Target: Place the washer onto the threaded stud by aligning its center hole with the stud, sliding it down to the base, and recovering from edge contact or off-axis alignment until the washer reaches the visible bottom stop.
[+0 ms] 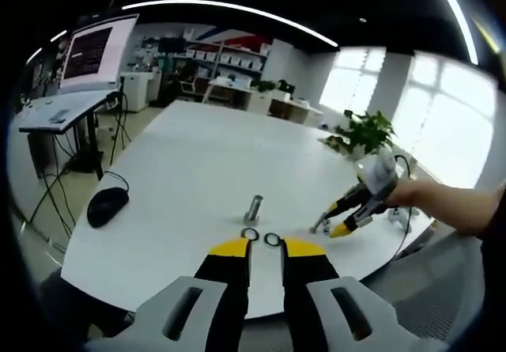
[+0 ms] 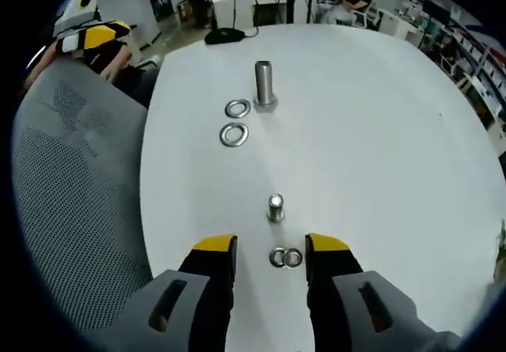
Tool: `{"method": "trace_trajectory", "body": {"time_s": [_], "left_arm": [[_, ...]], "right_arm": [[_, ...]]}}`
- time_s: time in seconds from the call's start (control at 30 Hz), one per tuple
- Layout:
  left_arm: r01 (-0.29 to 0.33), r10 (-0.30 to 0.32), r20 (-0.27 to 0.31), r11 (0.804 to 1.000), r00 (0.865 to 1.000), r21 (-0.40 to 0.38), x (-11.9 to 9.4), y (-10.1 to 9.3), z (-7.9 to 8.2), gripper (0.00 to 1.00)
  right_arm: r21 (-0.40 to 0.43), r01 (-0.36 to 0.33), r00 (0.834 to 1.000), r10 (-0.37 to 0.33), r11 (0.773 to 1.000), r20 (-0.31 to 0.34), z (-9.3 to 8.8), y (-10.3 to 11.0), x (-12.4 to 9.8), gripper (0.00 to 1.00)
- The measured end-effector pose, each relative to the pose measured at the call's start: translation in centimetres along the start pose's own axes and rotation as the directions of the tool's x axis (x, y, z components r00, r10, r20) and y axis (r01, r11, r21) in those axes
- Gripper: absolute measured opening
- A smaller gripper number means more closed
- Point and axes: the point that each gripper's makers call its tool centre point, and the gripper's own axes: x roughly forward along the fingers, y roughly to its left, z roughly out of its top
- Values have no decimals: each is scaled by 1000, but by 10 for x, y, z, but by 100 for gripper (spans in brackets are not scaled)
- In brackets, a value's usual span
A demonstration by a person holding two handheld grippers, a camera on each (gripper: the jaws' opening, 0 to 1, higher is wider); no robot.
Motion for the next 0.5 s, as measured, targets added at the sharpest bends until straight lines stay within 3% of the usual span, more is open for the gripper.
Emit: {"method": "trace_trajectory", "body": {"time_s": [0.3, 0.5], "left_arm": [[-1, 1, -7, 1000, 1000, -4, 0, 0, -1, 12], [-2, 2, -12, 1000, 1000, -5, 1, 1, -2, 12]], "right_arm": [[3, 80, 997, -80, 997, -22, -19, -26, 0, 33], [30, 76, 997, -76, 997, -21, -26, -28, 2, 31]]}}
